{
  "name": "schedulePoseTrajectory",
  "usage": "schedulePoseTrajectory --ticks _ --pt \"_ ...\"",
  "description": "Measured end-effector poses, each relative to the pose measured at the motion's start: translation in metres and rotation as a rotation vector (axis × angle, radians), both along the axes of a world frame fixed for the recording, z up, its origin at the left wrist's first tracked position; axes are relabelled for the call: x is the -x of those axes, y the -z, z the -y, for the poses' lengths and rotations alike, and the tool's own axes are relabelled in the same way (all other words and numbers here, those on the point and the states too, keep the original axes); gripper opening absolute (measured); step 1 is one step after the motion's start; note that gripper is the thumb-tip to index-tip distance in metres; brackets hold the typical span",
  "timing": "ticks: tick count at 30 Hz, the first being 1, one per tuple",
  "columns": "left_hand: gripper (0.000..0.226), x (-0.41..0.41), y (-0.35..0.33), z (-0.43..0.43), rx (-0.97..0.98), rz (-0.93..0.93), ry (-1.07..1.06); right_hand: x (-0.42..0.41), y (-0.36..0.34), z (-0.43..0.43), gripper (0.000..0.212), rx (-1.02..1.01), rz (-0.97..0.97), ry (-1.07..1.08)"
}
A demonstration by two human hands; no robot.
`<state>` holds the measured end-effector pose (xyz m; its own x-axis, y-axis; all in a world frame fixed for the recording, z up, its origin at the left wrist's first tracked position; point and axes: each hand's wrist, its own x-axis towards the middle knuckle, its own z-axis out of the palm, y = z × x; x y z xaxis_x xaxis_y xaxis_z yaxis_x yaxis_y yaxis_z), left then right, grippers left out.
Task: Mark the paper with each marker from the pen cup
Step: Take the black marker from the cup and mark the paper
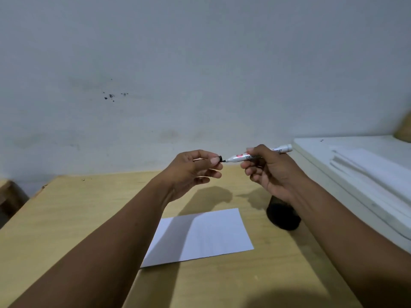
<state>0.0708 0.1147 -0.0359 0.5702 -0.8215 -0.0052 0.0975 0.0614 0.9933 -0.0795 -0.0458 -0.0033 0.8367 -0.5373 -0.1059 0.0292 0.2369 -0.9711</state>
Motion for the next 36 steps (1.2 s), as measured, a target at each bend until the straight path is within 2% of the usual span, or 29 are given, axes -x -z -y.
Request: schedulePoseTrajectory --ticks 7,14,15,17,19,20,22,25,32,34,36 --pt "0.008 0.02 -0.006 0.031 0.008 0.026 0.058 0.016 -0.002 0.018 0.021 -0.003 0.061 0.044" --pt "0.004 0.025 -0.026 0.045 0.088 0.063 0.04 0.024 -0.021 0.027 0.018 0.045 0.097 -0.028" --pt "0.004 0.027 -0.03 0.048 0.092 0.076 0.041 0.028 -0.027 0.03 0.024 0.067 0.079 -0.045" --pt "0.006 0.032 -0.039 0.057 0.084 0.121 0.023 0.037 -0.037 0.043 0.049 0.125 0.008 -0.046" --pt "0.008 0.034 -0.046 0.065 0.069 0.18 -0.01 0.051 -0.041 0.064 0.072 0.156 -0.074 0.072" --pt "0.008 0.035 -0.05 0.069 0.051 0.225 -0.019 0.058 -0.04 0.076 0.076 0.177 -0.117 0.157" --pt "0.006 0.037 -0.054 0.074 -0.018 0.367 -0.012 0.074 -0.031 0.098 0.073 0.269 -0.225 0.302" --pt "0.013 0.047 -0.055 0.085 -0.094 0.54 0.027 0.087 -0.013 0.114 0.062 0.397 -0.353 0.38" --pt "0.015 0.069 -0.041 0.116 -0.313 0.895 0.212 0.079 0.006 0.11 0.043 0.501 -0.385 0.303" --pt "0.022 0.076 -0.038 0.121 -0.348 0.95 0.19 0.074 0.009 0.108 0.042 0.533 -0.384 0.274" --pt "0.028 0.08 -0.037 0.125 -0.336 0.929 0.11 0.069 0.012 0.107 0.04 0.559 -0.388 0.265"
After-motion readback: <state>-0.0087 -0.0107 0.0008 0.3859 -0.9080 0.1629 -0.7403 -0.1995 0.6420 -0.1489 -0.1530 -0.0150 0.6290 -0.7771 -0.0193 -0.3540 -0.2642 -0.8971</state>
